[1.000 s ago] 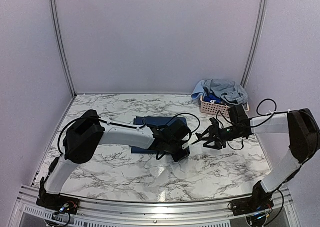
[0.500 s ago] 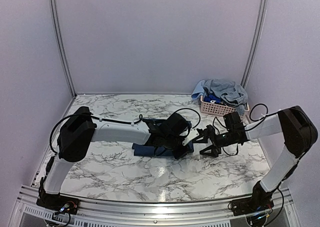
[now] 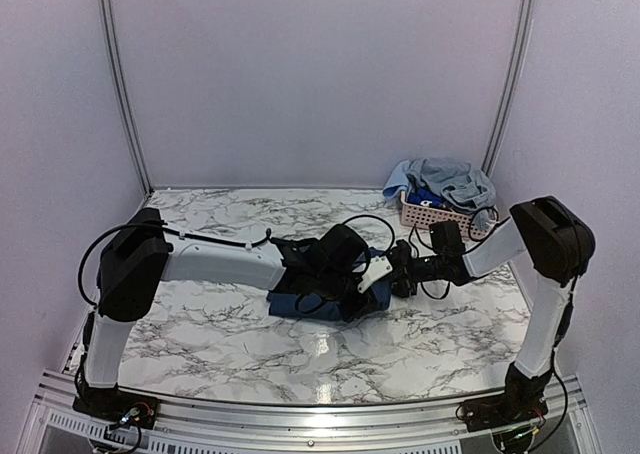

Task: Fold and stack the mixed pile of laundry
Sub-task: Pick up the square-folded T-shirt from the center of the board.

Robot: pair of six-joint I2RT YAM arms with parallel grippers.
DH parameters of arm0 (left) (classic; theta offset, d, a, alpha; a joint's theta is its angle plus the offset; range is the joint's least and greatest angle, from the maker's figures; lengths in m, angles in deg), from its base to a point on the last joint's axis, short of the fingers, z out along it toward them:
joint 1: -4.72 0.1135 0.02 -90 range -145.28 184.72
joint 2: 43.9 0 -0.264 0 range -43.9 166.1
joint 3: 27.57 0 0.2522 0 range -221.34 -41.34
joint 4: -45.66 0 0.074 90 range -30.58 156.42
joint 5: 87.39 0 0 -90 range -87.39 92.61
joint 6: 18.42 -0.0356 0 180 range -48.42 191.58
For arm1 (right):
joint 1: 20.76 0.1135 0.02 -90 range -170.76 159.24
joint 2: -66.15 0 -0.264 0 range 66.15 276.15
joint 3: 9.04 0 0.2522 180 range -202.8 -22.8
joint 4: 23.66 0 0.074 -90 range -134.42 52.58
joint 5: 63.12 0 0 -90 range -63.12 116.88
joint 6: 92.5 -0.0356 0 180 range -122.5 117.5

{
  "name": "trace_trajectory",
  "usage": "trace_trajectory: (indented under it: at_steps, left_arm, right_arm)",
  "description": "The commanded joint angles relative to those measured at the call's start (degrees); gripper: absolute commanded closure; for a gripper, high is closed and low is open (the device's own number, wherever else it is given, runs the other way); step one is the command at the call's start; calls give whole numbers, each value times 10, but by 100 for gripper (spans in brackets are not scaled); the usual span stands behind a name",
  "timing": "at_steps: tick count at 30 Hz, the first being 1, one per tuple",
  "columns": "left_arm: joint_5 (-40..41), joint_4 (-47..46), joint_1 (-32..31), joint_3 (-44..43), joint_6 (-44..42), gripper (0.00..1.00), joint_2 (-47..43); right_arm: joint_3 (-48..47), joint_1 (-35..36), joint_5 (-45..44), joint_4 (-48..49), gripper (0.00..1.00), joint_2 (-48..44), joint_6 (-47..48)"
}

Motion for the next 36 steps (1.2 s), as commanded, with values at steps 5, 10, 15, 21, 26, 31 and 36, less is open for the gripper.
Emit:
trace_trajectory:
  at_steps: [5,10,15,21,26,31,36]
  left_arm:
    - [-7,-22,-6,17,4,100,-42]
    - [-13,-26,-6,21,5,100,-46]
    - [0,-27,-5,32,9,85,-63]
    - [66,-21,18,70,45,1,-121]
    - [74,-13,79,114,118,1,-173]
    - [136,15,108,142,121,1,-194]
    - [160,34,130,155,131,1,-209]
  right_arm:
    - [-45,12,-58,-14,54,89,-40]
    - [-42,14,-57,-6,74,104,-48]
    - [-46,10,-52,-41,100,91,-18]
    - [-110,6,-89,-266,100,22,130]
    - [-161,-11,-167,-471,100,-40,291]
    - [-193,-43,-219,-596,100,-104,388]
    - [-239,-58,-315,-689,100,-154,437]
